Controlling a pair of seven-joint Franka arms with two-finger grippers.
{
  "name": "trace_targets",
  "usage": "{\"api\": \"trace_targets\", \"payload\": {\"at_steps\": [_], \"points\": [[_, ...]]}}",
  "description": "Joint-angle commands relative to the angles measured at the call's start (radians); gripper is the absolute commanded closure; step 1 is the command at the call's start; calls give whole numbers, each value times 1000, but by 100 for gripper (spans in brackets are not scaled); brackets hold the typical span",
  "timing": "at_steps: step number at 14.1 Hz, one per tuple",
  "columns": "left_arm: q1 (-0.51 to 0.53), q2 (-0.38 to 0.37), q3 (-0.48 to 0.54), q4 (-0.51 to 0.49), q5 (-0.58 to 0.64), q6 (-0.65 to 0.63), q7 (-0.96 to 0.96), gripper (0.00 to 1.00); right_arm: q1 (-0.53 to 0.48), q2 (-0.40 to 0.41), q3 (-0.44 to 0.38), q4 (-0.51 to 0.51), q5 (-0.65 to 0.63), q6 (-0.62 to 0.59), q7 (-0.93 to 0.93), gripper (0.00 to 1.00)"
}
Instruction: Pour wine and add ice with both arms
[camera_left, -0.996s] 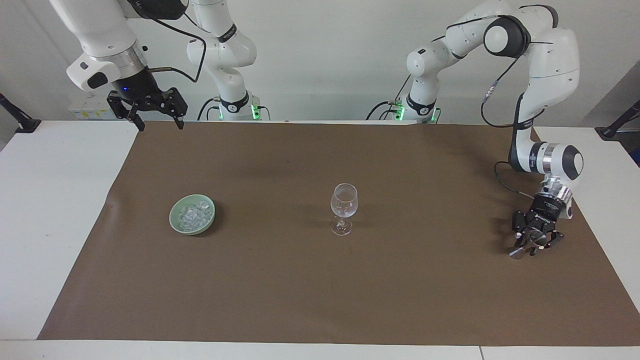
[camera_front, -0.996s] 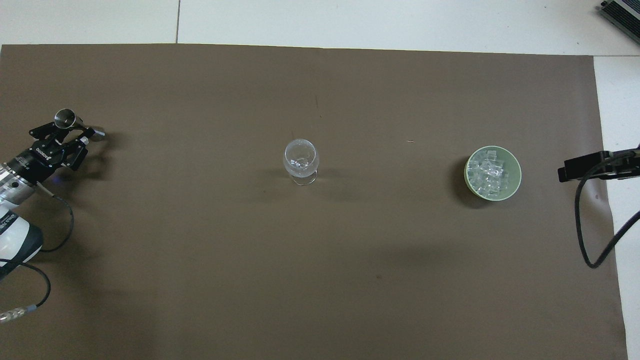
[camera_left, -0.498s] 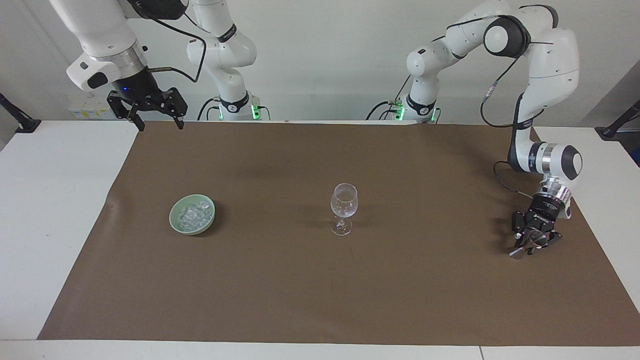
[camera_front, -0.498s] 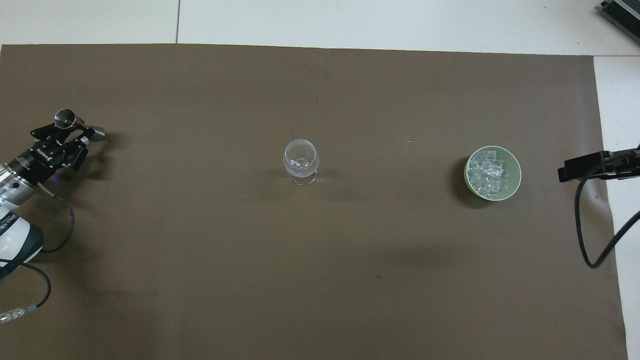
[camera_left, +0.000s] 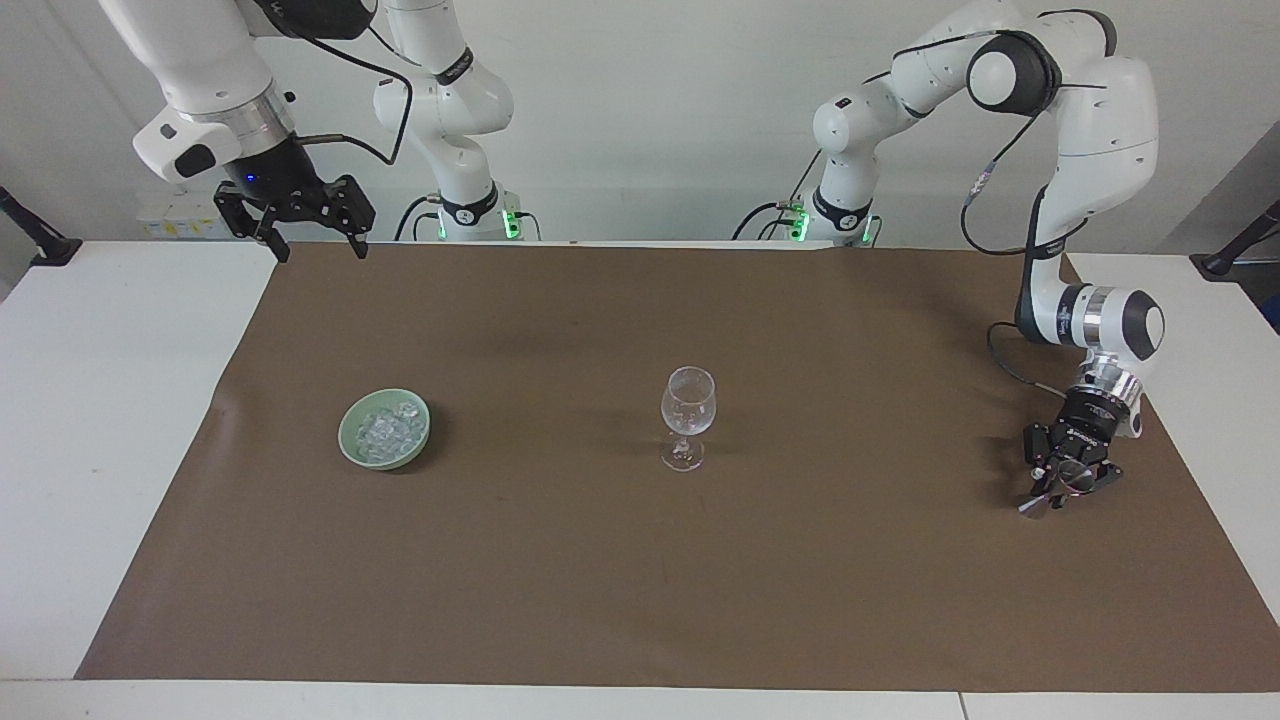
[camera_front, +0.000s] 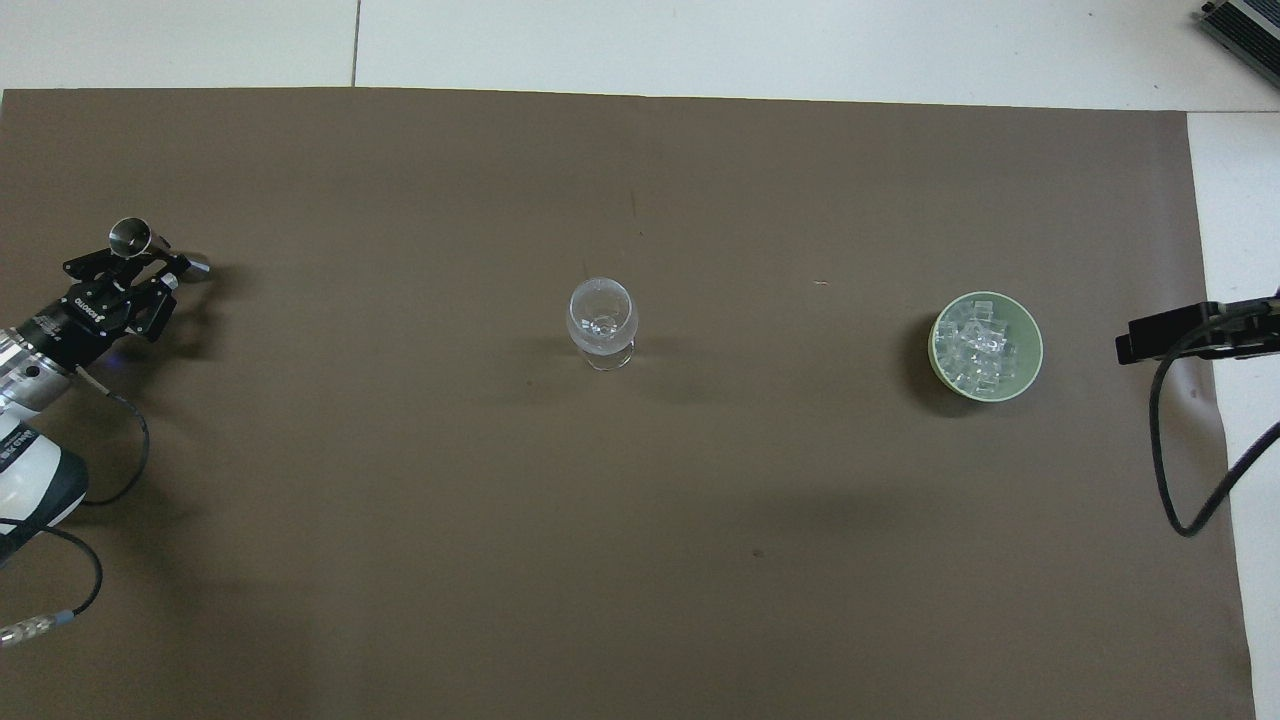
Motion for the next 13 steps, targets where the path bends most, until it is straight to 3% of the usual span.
{"api": "trace_targets", "payload": {"at_steps": [1,13], "points": [[-7,-31,5,-39,-21,0,-7,71,-6,-20,2,-21,3,-4,-21,0],[-7,-33,5,-42,-21,-1,-7,94,-6,-20,2,-21,3,-4,-21,0]]}}
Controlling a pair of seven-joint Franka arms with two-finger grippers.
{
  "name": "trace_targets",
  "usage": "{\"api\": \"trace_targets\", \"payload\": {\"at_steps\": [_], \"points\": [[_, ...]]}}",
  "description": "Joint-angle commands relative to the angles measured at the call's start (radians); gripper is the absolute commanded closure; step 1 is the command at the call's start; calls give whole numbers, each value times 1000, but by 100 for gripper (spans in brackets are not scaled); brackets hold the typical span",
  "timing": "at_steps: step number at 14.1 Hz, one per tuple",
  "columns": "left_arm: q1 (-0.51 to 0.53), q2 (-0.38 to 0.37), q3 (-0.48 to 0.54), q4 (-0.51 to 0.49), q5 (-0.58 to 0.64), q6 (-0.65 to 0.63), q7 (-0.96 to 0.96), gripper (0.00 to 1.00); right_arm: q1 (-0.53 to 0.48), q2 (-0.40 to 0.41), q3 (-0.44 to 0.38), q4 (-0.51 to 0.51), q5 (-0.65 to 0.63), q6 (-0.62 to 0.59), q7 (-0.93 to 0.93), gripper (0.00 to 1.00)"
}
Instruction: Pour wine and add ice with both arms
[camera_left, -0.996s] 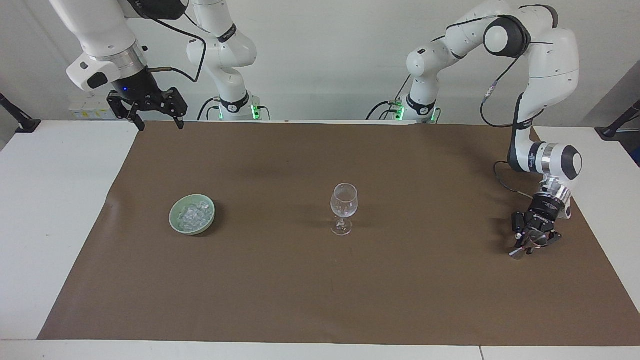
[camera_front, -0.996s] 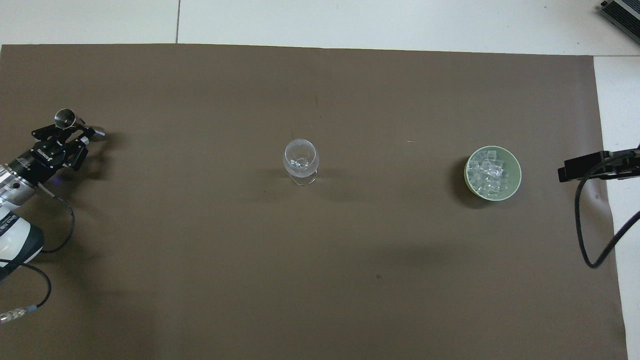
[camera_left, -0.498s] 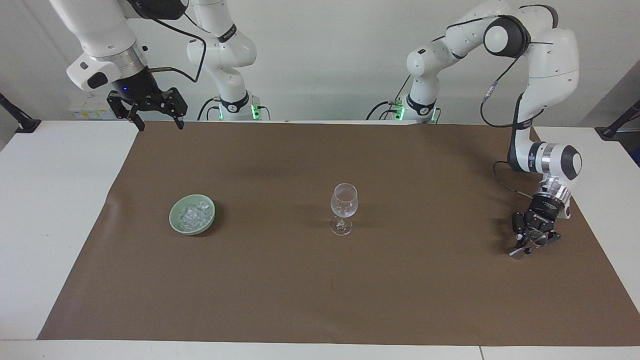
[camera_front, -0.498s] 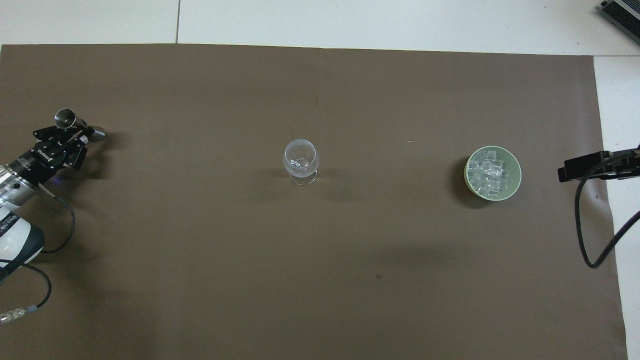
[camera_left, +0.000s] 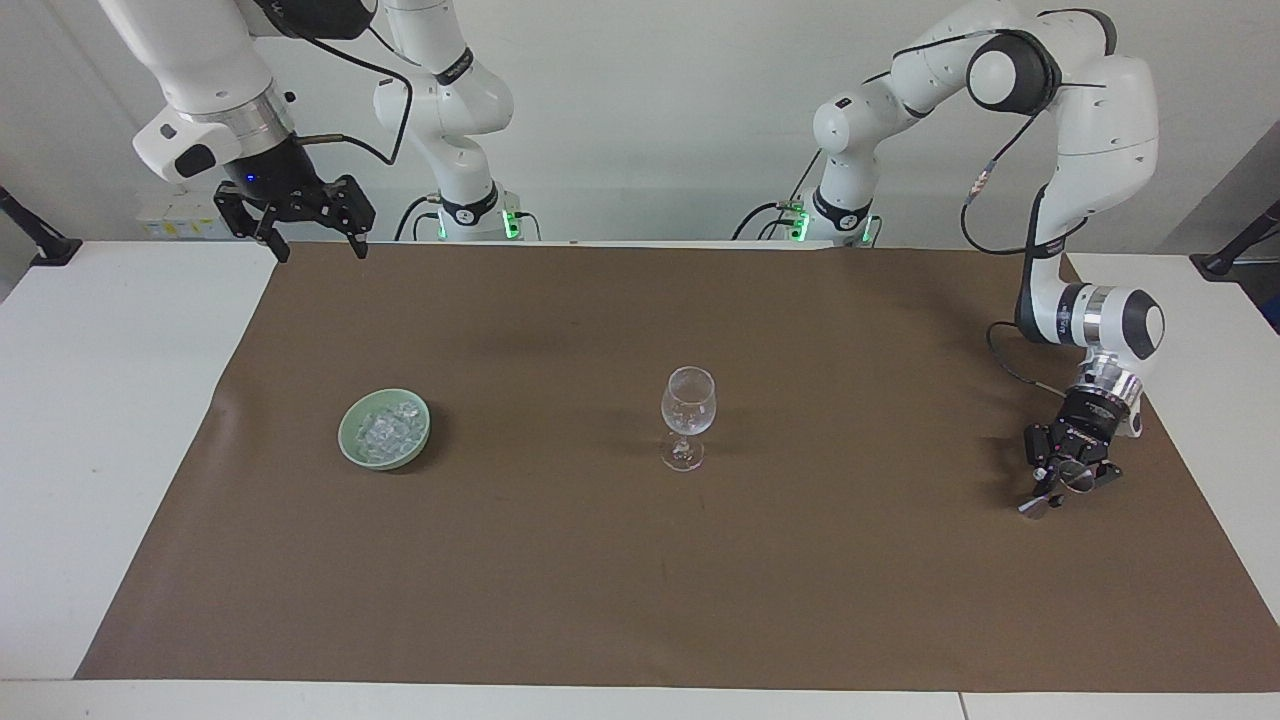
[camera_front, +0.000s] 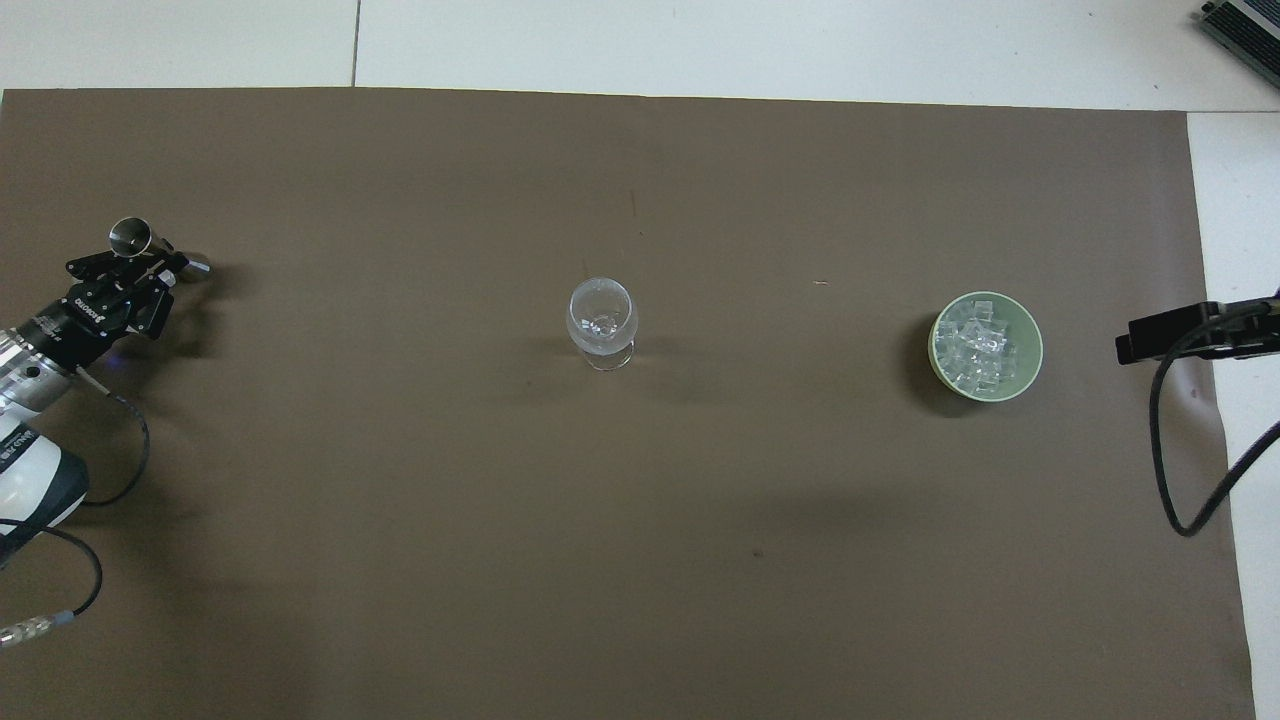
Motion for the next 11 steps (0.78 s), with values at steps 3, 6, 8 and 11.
{"api": "trace_targets", "payload": {"at_steps": [3,6,8,11], "points": [[-7,-29,5,-38,-19,0,-8,100,-6,-20,2,-21,3,-4,-21,0],[-7,-32,5,-38,-19,3,-8,100,-6,-20,2,-22,3,-4,-21,0],[-9,-35,5,-38,-19,3,-8,100,-6,-20,2,-21,3,-4,-21,0],[-9,-35,5,-38,-21,3,-8,100,-6,-20,2,-21,3,-4,-21,0]]}}
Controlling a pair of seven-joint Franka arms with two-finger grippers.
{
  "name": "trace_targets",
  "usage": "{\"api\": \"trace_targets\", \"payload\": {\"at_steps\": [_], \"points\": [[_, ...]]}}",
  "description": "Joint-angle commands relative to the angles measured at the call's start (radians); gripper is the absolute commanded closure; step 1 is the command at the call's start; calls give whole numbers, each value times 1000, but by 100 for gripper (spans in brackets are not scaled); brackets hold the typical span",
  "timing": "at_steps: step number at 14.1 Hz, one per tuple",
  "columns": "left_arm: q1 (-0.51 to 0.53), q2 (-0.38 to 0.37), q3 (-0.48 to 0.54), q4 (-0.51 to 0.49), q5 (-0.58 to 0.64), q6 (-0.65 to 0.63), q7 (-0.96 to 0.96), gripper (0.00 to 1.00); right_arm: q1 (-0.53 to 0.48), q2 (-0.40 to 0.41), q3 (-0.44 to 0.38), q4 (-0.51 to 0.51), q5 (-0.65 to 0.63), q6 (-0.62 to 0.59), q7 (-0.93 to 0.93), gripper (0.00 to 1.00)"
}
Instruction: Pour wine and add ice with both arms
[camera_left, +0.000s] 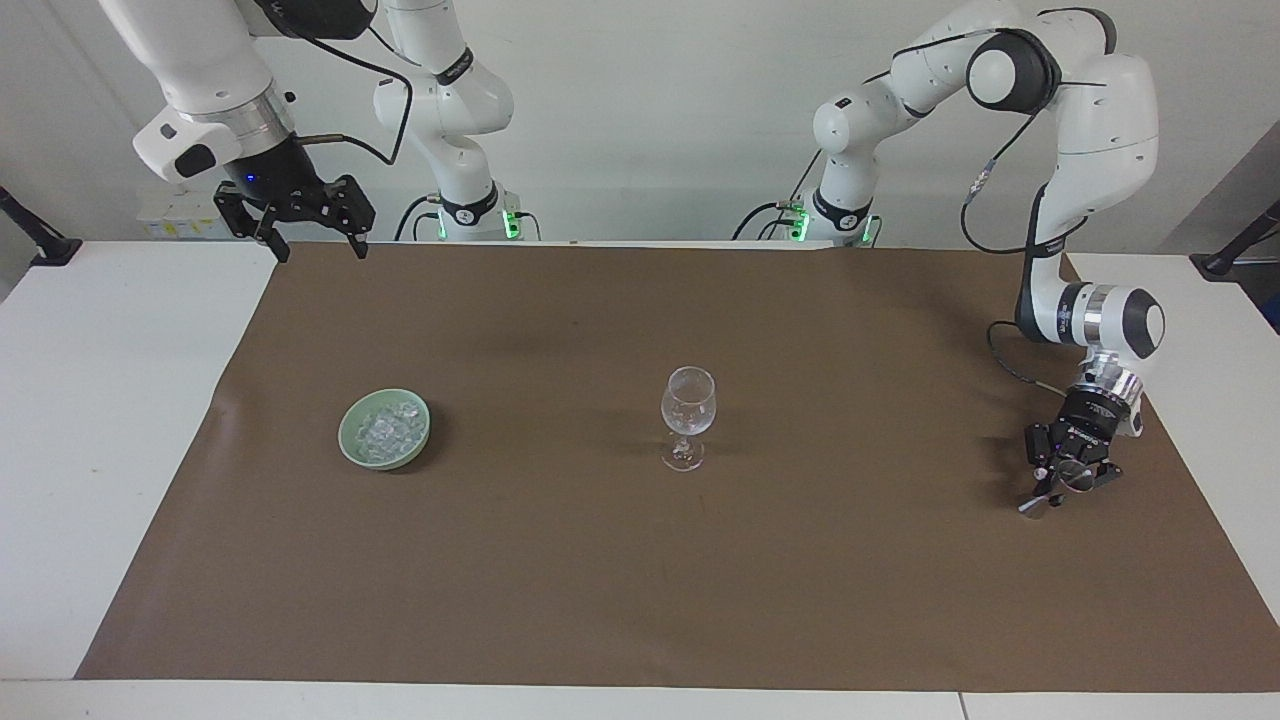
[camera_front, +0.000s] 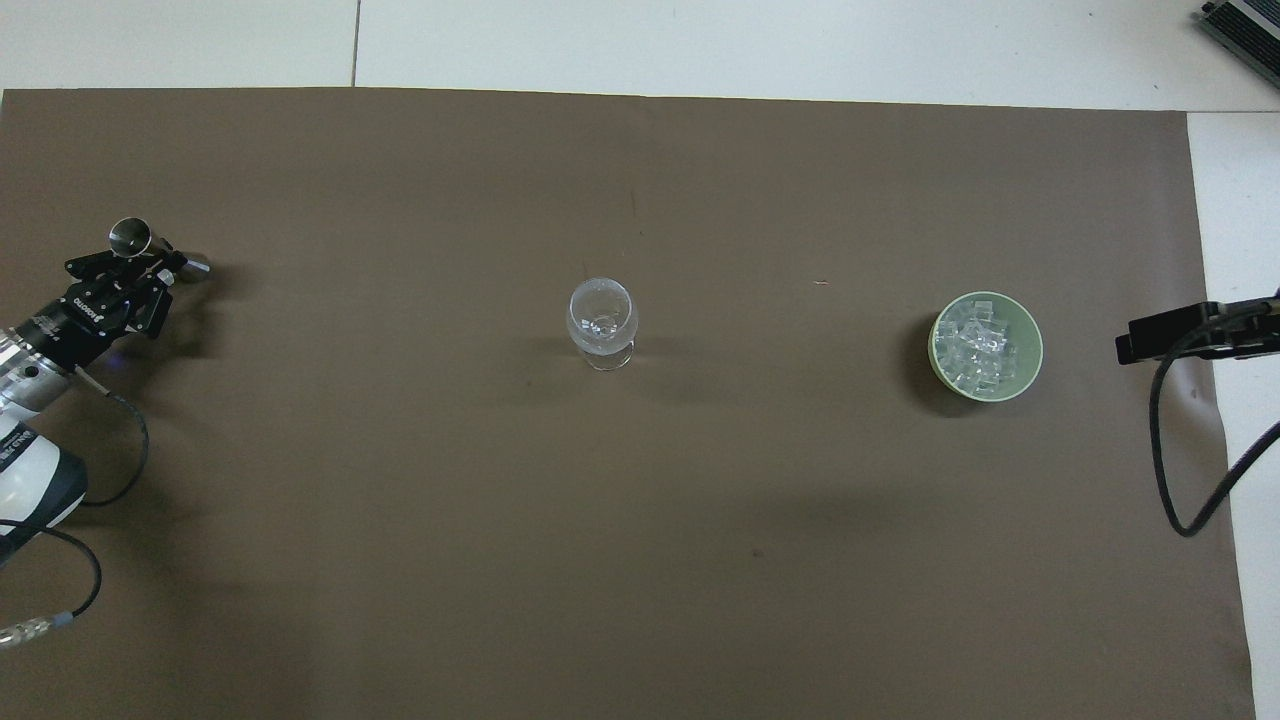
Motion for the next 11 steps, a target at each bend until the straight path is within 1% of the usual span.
{"api": "trace_targets", "payload": {"at_steps": [1,11], "points": [[-8,-31,6,-35,-20,5,-7,100,-6,-20,2,-21,3,-4,-21,0],[-13,-49,4,-29,-26,17,-43,100,-6,-20,3,-21,3,-4,-21,0]]}}
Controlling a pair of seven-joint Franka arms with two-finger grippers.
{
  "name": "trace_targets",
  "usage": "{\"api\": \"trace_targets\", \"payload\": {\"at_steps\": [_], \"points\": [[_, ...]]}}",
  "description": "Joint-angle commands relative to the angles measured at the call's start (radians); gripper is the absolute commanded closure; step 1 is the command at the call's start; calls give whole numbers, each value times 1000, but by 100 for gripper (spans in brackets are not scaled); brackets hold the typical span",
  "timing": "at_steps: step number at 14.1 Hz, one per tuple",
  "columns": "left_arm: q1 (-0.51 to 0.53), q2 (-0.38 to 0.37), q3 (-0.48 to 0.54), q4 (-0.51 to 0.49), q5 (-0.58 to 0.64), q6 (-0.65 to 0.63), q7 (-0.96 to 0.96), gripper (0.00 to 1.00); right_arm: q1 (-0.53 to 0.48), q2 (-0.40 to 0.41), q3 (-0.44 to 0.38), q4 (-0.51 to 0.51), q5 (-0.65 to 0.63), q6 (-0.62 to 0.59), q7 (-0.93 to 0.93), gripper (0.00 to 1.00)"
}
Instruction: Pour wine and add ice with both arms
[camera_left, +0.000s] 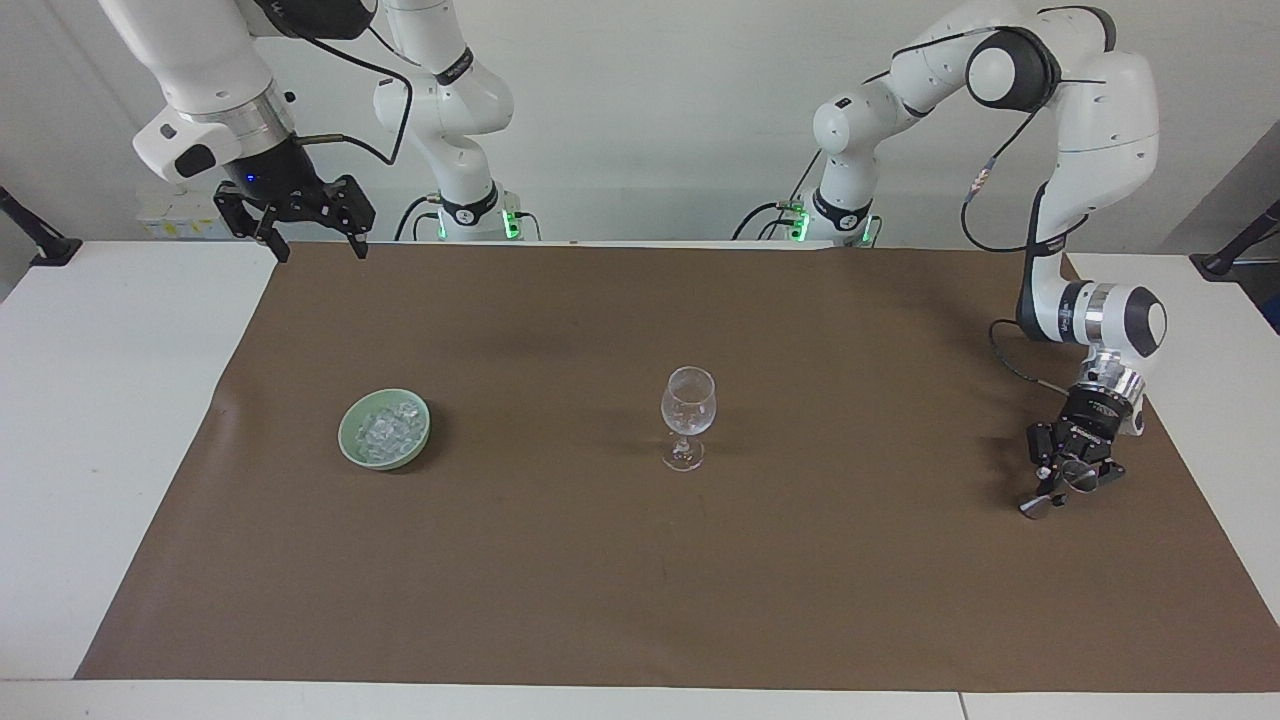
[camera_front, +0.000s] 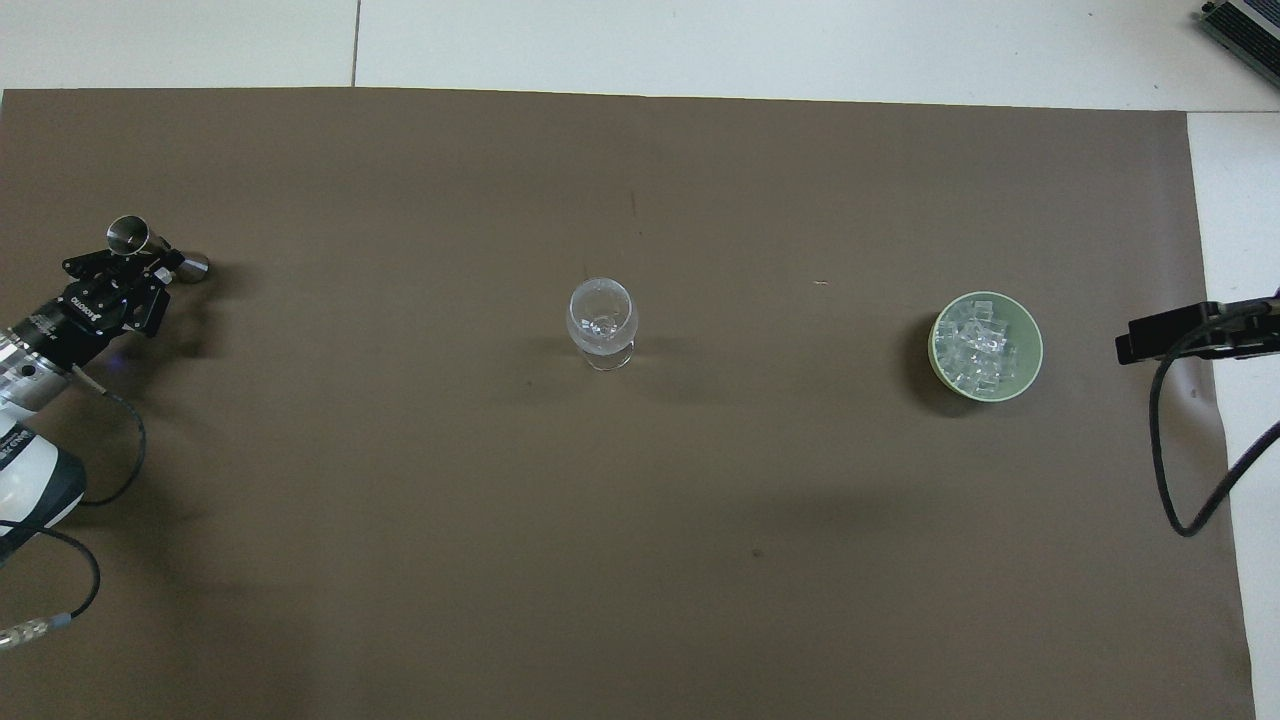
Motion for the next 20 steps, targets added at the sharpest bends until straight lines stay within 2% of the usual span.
{"api": "trace_targets", "payload": {"at_steps": [1,13,20], "points": [[-23,-43,6,-28,-23,16,-16,100,-6,-20,2,-21,3,-4,-21,0],[-111,-168,4,-85,-23,114,-4,100,-6,-20,2,-21,3,-4,-21,0],[-198,-262,3,-143,-76,210,-1,100,-6,-20,2,-21,3,-4,-21,0]]}}
